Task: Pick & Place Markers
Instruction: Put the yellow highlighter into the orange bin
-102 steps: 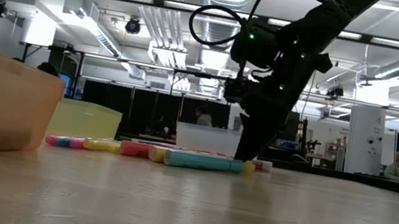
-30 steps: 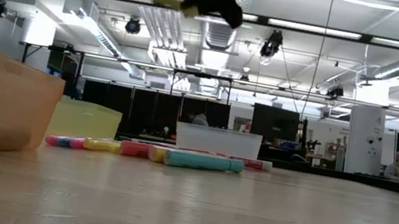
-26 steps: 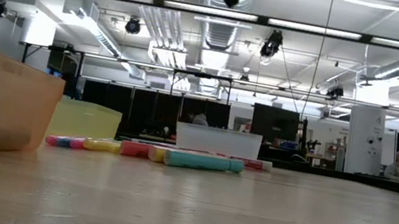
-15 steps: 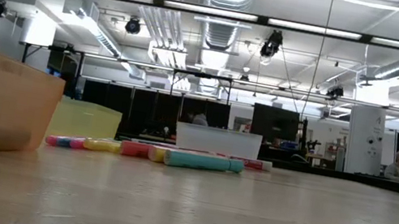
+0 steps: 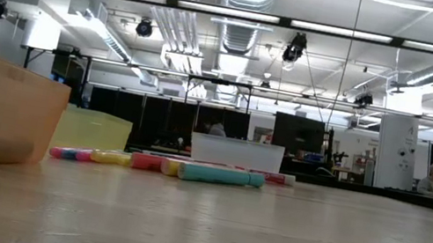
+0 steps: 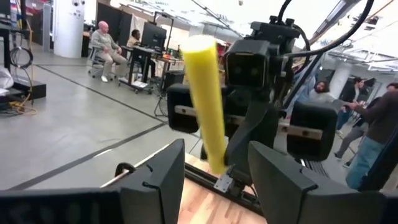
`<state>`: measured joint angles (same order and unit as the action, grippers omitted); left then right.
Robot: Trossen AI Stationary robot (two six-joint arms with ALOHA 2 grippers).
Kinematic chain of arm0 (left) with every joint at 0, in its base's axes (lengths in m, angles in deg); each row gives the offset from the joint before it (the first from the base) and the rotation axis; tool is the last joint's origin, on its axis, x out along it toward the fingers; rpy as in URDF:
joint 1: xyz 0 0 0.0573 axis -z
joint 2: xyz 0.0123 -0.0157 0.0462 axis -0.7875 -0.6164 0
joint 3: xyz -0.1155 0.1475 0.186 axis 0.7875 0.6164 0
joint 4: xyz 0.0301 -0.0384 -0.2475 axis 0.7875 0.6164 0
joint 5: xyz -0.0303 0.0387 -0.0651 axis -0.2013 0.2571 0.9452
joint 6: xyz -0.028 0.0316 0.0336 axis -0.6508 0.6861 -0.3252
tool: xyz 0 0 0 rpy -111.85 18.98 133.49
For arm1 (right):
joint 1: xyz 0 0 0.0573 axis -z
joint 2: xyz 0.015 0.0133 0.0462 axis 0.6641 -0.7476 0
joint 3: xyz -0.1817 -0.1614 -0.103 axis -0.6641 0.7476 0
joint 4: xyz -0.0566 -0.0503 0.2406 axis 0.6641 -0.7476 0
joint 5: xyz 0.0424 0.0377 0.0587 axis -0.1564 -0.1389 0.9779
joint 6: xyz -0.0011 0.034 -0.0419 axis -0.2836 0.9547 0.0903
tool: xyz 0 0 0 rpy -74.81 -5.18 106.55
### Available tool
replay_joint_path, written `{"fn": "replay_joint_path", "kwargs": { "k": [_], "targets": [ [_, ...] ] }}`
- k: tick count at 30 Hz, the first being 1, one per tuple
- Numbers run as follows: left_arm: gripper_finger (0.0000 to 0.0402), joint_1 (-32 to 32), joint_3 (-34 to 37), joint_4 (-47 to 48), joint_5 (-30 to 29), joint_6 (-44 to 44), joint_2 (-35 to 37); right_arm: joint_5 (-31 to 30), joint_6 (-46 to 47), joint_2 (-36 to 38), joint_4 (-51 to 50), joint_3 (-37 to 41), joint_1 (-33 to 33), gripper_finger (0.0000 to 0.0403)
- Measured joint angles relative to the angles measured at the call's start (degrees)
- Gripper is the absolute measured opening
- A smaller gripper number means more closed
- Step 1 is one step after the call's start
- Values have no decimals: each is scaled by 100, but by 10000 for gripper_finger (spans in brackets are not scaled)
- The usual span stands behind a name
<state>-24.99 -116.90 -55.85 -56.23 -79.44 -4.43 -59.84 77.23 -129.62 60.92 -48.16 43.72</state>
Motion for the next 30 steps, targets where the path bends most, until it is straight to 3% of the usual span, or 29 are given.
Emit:
{"fn": "replay_joint_path", "kwargs": {
  "k": [12, 21, 25, 30],
  "targets": [
    [172, -361, 0, -808, 9, 246, -377, 47, -267, -9, 16, 15, -79, 58],
    [169, -474, 0, -910, 478, 17, -466, 58, -177, -9, 10, 18, -153, 58],
    [144, -474, 0, -930, 669, 13, -419, 57, -147, -9, -3, 45, -151, 58],
    [84, -474, 0, -903, 664, -91, -414, 57, -131, -9, 11, 107, -153, 60]
  ]
}}
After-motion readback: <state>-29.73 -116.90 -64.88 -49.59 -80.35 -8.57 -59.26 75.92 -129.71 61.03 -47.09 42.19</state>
